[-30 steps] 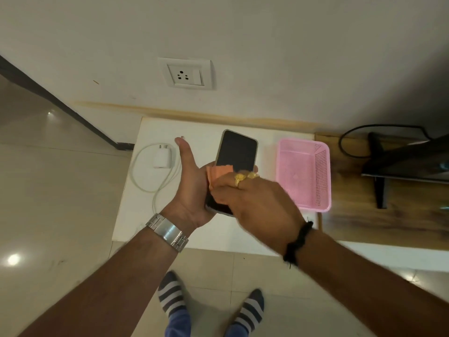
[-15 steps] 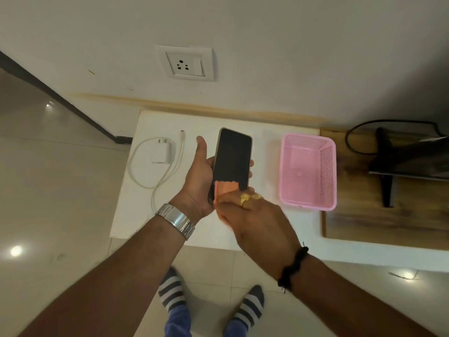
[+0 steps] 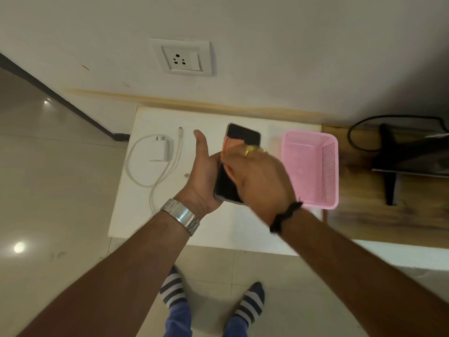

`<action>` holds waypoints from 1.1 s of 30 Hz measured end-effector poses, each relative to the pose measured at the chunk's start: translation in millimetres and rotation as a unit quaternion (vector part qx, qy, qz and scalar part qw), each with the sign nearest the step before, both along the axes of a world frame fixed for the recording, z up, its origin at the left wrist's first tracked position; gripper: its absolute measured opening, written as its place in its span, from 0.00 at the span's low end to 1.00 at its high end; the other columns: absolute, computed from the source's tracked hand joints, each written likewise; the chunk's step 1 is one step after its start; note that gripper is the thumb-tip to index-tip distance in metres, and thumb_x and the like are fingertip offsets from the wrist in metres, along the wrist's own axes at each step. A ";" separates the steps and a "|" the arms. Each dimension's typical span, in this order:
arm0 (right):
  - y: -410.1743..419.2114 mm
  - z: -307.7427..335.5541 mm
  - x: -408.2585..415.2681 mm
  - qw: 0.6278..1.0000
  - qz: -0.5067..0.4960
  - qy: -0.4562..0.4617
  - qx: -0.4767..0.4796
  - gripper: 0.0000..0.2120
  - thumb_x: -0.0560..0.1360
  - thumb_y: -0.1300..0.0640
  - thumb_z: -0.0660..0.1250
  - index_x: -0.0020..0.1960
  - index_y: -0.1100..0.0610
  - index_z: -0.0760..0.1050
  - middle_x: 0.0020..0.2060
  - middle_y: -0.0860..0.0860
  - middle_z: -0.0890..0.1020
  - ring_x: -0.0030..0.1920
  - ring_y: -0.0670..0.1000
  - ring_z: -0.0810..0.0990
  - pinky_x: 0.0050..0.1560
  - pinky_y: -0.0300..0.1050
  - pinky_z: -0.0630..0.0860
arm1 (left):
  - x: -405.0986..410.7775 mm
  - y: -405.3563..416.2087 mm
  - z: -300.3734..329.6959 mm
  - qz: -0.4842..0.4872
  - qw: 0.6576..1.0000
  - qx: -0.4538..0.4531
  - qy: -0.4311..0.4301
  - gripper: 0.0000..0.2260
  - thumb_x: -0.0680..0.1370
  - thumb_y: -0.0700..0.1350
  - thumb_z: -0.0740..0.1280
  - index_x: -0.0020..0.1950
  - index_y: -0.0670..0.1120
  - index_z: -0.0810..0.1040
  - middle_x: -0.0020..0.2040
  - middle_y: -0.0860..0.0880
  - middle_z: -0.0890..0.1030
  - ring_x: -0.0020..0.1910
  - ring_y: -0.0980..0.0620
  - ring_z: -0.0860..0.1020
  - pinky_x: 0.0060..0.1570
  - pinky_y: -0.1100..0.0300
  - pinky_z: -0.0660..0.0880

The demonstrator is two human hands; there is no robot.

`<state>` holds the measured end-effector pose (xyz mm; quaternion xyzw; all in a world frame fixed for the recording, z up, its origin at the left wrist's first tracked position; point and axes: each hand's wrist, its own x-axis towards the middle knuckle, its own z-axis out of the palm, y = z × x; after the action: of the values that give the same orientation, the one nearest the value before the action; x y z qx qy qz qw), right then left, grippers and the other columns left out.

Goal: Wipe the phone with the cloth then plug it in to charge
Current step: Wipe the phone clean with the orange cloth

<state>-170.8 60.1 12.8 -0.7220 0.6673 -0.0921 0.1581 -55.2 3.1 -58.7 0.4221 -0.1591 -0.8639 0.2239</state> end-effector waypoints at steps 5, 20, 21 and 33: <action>45.3 -7.4 16.2 0.994 0.075 -0.069 0.027 0.12 0.74 0.67 0.75 0.56 0.61 0.83 0.47 0.57 0.86 0.42 0.58 0.86 0.44 0.52 0.86 | 13.4 -0.2 -7.7 0.015 1.000 0.002 0.005 0.55 0.70 0.84 0.43 0.69 0.43 0.84 0.69 0.35 0.82 0.62 0.37 0.83 0.66 0.43 0.79; 40.6 -18.7 -3.8 0.999 0.016 -0.004 0.051 0.17 0.80 0.65 0.60 0.65 0.56 0.79 0.58 0.53 0.84 0.54 0.56 0.83 0.54 0.47 0.81 | 9.4 -15.9 -21.4 -0.027 0.999 -0.031 -0.026 0.51 0.71 0.83 0.46 0.70 0.45 0.83 0.66 0.40 0.85 0.58 0.40 0.85 0.59 0.39 0.83; 47.7 -25.3 0.8 0.996 0.019 -0.021 0.080 0.19 0.83 0.63 0.59 0.71 0.55 0.75 0.64 0.53 0.81 0.61 0.54 0.81 0.64 0.46 0.78 | 7.7 -14.7 -23.3 -0.026 0.999 -0.030 -0.020 0.51 0.72 0.83 0.46 0.71 0.45 0.82 0.66 0.39 0.85 0.57 0.40 0.86 0.60 0.40 0.82; 91.3 -47.4 12.6 0.943 -0.127 -0.274 0.142 0.14 0.82 0.53 0.66 0.65 0.55 0.81 0.59 0.51 0.85 0.59 0.49 0.82 0.68 0.48 0.75 | 5.8 -22.6 -56.1 -0.042 0.987 -0.049 -0.150 0.18 0.85 0.49 0.63 0.70 0.42 0.78 0.66 0.36 0.84 0.62 0.35 0.84 0.66 0.34 0.79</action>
<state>-158.2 151.4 -34.6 -0.5484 0.6902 -0.2098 0.4229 -49.4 -19.5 -114.8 0.5282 -0.2509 -0.7907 0.1811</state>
